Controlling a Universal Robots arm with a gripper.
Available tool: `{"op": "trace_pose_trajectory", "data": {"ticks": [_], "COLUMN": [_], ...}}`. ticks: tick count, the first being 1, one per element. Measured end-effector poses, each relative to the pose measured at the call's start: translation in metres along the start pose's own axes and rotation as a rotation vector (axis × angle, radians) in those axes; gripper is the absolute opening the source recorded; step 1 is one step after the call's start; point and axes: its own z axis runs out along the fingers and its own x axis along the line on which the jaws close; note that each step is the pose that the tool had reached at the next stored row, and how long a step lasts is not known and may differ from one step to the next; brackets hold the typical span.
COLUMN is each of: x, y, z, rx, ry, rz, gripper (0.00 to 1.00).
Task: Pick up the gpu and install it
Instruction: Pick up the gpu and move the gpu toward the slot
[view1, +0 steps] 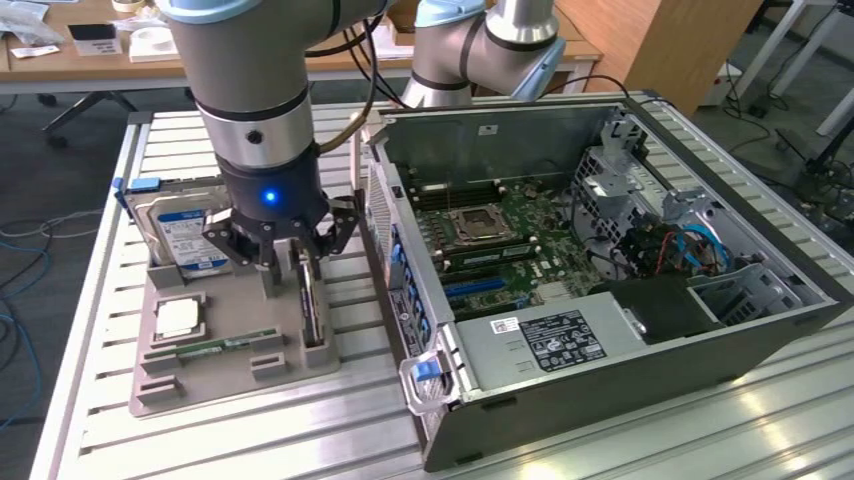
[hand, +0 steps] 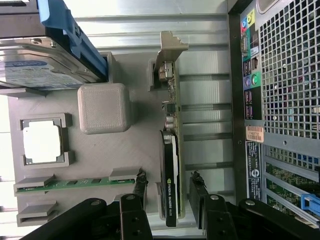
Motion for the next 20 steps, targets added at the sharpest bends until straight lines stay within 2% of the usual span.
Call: {"op": "trace_pose_trajectory", "data": {"ticks": [6, 20], "x": [-0.004, -0.004], "y": [0.0002, -0.0001], "z": [0.0016, 0.0113], "rx": [-0.0001, 0.0003], "ry": [-0.0001, 0.0003], "rz": [0.000, 0.000], "gripper": [0.47, 0.47]}}
